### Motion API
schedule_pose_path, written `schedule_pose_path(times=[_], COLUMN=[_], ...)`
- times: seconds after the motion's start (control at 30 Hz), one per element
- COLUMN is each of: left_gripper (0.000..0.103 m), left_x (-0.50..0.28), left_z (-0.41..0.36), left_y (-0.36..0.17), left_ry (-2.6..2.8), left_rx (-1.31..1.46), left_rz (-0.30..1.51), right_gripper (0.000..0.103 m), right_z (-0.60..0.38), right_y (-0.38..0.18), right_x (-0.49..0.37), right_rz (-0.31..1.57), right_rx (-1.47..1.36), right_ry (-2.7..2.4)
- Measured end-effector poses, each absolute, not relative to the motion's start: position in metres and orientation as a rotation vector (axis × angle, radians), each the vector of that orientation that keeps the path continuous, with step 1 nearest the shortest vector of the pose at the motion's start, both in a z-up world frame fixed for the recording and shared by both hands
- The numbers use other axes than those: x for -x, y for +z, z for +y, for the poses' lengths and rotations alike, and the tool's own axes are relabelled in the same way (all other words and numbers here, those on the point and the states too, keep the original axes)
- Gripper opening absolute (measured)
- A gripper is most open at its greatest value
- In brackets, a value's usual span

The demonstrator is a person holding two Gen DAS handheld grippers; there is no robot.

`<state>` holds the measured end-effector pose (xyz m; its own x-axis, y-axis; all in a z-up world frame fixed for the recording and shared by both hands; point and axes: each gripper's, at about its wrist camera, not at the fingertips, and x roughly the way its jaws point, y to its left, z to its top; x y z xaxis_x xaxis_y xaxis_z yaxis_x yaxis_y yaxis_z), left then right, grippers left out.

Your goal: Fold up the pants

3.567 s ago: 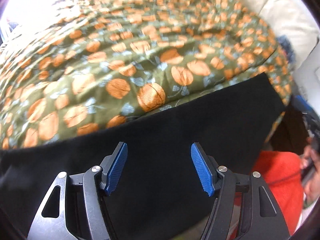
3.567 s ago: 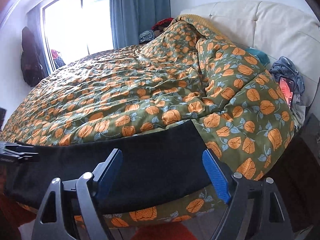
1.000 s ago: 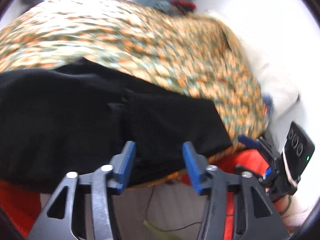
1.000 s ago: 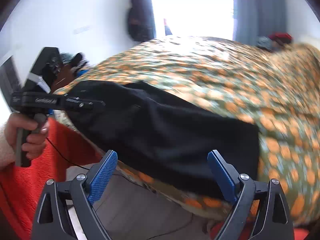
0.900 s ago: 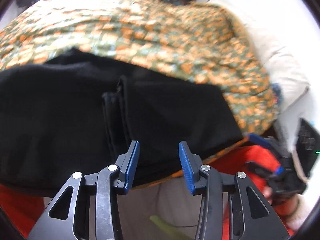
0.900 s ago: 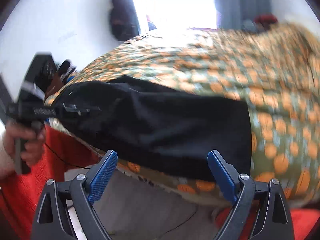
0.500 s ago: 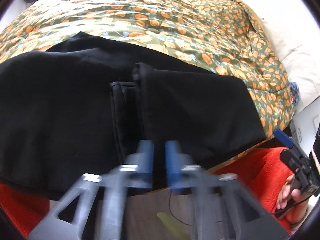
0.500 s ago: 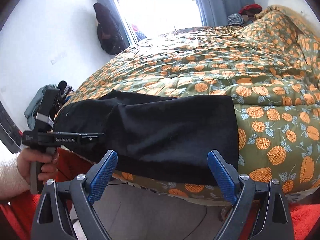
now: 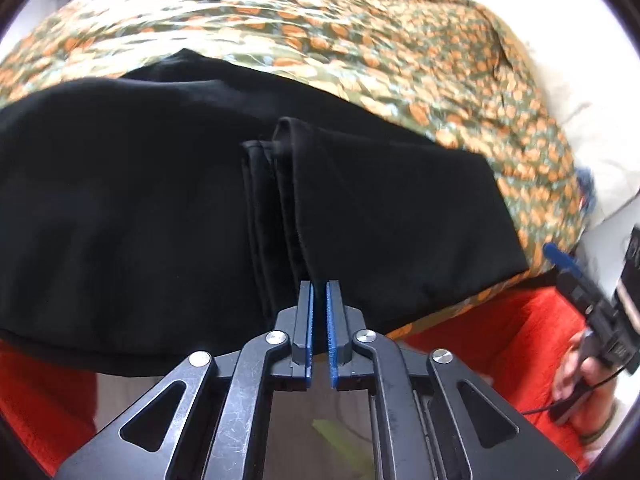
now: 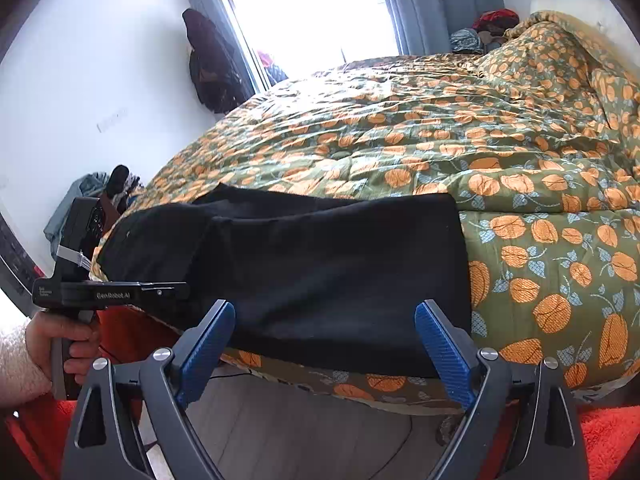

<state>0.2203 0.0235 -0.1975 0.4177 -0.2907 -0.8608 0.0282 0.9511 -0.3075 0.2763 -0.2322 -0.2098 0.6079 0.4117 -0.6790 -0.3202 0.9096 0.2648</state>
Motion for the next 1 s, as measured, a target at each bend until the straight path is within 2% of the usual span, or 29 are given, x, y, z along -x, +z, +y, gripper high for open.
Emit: schedule_pose_path(times=[0.1, 0.13, 0.17, 0.2, 0.3, 0.33, 0.4, 0.43, 0.47, 0.53, 0.63, 0.77, 0.83, 0.9, 0.97, 1.0], left_gripper=[0.028, 0.04, 0.049, 0.049, 0.049, 0.041, 0.04, 0.03, 0.012, 0.008, 0.007, 0.007, 0.007, 0.008, 0.008, 0.008], left_x=[-0.216, -0.216, -0.217, -0.224, -0.245, -0.251, -0.258, -0.259, -0.258, -0.26, -0.26, -0.266, -0.266, -0.265, -0.266, -0.265], left_z=[0.029, 0.033, 0.036, 0.039, 0.038, 0.036, 0.03, 0.027, 0.023, 0.014, 0.01, 0.032, 0.035, 0.03, 0.03, 0.031], left_y=[-0.184, -0.179, -0.175, -0.175, -0.194, -0.202, -0.21, -0.21, -0.208, -0.197, -0.181, -0.195, -0.201, -0.201, -0.203, -0.204], left_ry=[-0.169, -0.163, -0.158, -0.151, -0.153, -0.147, -0.14, -0.152, -0.171, -0.219, -0.249, -0.195, -0.196, -0.192, -0.188, -0.188], left_rx=[0.283, 0.294, 0.297, 0.291, 0.285, 0.278, 0.259, 0.252, 0.252, 0.26, 0.203, 0.22, 0.234, 0.21, 0.211, 0.219], left_rz=[1.091, 1.068, 1.049, 1.047, 1.128, 1.162, 1.177, 1.168, 1.156, 1.12, 1.066, 1.095, 1.097, 1.09, 1.09, 1.093], right_gripper=[0.091, 0.091, 0.091, 0.091, 0.091, 0.091, 0.091, 0.091, 0.091, 0.091, 0.091, 0.091, 0.09, 0.085, 0.075, 0.056], right_z=[-0.23, -0.231, -0.232, -0.233, -0.237, -0.238, -0.239, -0.24, -0.241, -0.247, -0.265, -0.297, -0.306, -0.311, -0.308, -0.306], right_y=[-0.21, -0.21, -0.211, -0.212, -0.215, -0.215, -0.214, -0.212, -0.211, -0.209, -0.202, -0.177, -0.184, -0.212, -0.252, -0.274], right_x=[-0.275, -0.274, -0.275, -0.275, -0.279, -0.279, -0.279, -0.278, -0.278, -0.278, -0.288, -0.33, -0.361, -0.387, -0.404, -0.411], right_rz=[0.812, 0.81, 0.811, 0.814, 0.825, 0.825, 0.82, 0.815, 0.81, 0.8, 0.791, 0.754, 0.834, 0.93, 1.076, 1.173], right_rx=[-0.109, -0.11, -0.115, -0.12, -0.143, -0.148, -0.155, -0.158, -0.162, -0.185, -0.262, -0.403, -0.538, -0.639, -0.614, -0.573], right_ry=[0.429, 0.428, 0.424, 0.421, 0.415, 0.413, 0.409, 0.407, 0.405, 0.399, 0.389, 0.453, 0.547, 0.568, 0.497, 0.463])
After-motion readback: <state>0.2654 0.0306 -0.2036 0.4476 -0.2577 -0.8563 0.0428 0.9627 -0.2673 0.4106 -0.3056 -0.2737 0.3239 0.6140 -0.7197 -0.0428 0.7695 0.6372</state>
